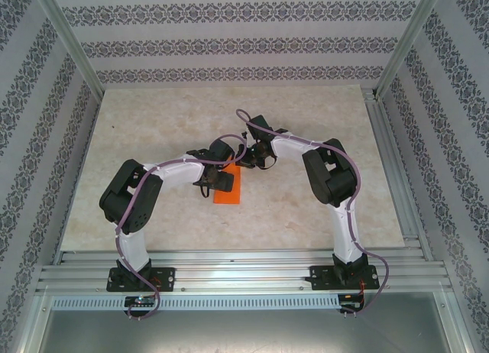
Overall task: Fold a paper plane with a square sheet of paper (fold left side to right side)
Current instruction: First fold in half a square sheet of paper at the center of the table.
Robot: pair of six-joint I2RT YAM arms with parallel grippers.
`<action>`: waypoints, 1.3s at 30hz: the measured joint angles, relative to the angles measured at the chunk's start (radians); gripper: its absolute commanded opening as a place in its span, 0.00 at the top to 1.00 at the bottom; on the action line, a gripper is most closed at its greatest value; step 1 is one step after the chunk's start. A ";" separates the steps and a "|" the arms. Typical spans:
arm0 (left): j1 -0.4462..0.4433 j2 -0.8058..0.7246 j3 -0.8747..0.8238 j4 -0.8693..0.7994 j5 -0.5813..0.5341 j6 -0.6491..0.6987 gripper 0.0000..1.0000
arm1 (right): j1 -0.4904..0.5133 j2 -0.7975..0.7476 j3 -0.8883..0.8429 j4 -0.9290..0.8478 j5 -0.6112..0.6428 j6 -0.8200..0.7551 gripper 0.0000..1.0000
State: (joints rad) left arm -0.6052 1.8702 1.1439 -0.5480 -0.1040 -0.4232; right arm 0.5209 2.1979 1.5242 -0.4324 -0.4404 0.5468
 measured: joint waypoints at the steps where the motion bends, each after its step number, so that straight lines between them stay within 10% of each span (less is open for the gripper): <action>1: 0.000 0.000 0.000 0.000 0.000 0.000 0.16 | 0.000 0.001 0.004 -0.005 -0.001 0.000 0.94; 39: -0.006 0.002 0.000 0.000 -0.017 -0.005 0.21 | -0.013 -0.009 0.023 -0.040 0.010 -0.027 0.71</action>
State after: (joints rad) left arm -0.6113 1.8721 1.1439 -0.5476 -0.1211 -0.4278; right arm 0.5079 2.1891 1.5467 -0.4728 -0.4301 0.5194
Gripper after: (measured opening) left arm 0.798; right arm 0.275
